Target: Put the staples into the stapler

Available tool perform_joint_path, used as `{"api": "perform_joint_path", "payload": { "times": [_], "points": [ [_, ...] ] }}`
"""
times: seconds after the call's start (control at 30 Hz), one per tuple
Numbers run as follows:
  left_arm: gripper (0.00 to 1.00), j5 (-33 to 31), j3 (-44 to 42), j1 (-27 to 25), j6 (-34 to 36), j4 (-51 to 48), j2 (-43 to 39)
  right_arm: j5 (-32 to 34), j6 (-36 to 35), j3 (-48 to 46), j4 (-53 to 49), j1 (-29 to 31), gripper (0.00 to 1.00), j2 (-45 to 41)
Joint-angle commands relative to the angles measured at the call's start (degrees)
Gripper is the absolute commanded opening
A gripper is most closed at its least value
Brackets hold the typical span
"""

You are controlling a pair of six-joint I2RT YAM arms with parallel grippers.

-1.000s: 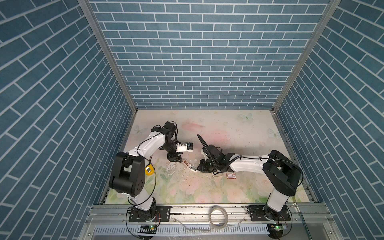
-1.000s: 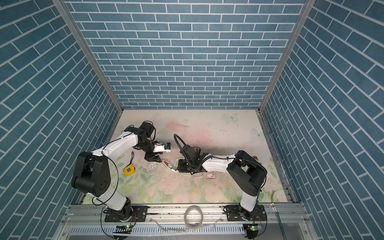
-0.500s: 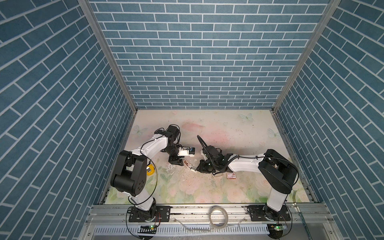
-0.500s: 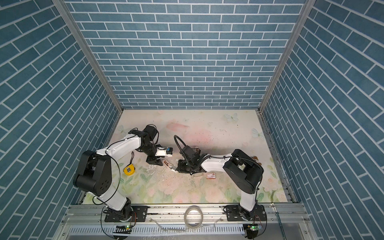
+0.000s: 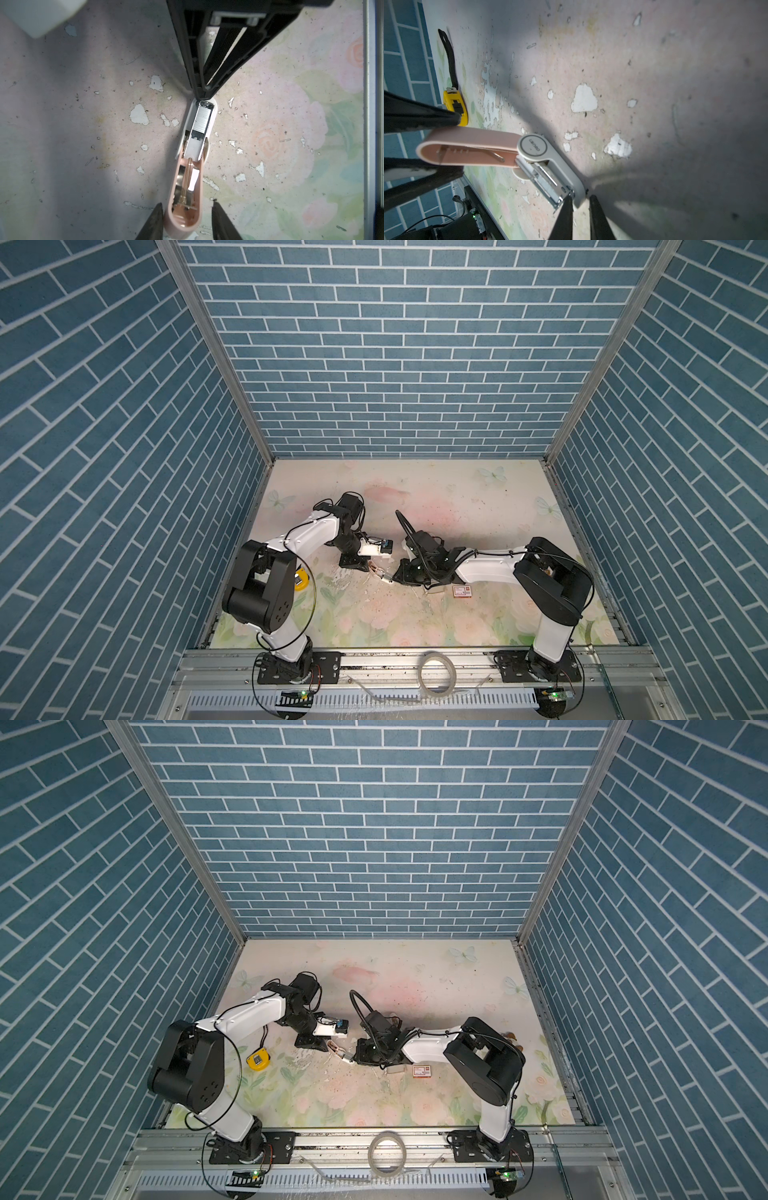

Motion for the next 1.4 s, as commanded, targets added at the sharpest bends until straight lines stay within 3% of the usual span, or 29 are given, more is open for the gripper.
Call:
{"api": "perform_joint_path", "payload": {
  "times": [0.0, 0.37, 0.83, 1.17, 1.37],
  "points": [
    [0.37, 0.25, -1.04, -0.45, 0.36, -1.04, 0.12, -0.90, 2.02, -0.54, 0.79, -0.26, 0.17, 1.34],
    [0.31, 0.18, -1.33, -0.88, -0.10, -1.94, -1.05, -1.62, 2.11, -0.03, -0.14, -0.25, 0.12, 2.14],
    [0.38, -1.75, -3.60, -1.02, -0.12, -0.05, -2.35, -1.45, 0.96, 0.82, -2.67, -0.25, 0.12, 2.67],
    [0.31, -0.57, -3.44, -1.01, -1.26, -0.26, -3.36, -1.53, 0.61, 0.95, -2.78, -0.24, 0.12, 3.16],
    [0.22, -0.64, -3.44, -1.18, -0.85, -1.14, -3.82, -1.62, 0.43, 1.21, -3.16, -0.25, 0.12, 3.51]
  ]
}}
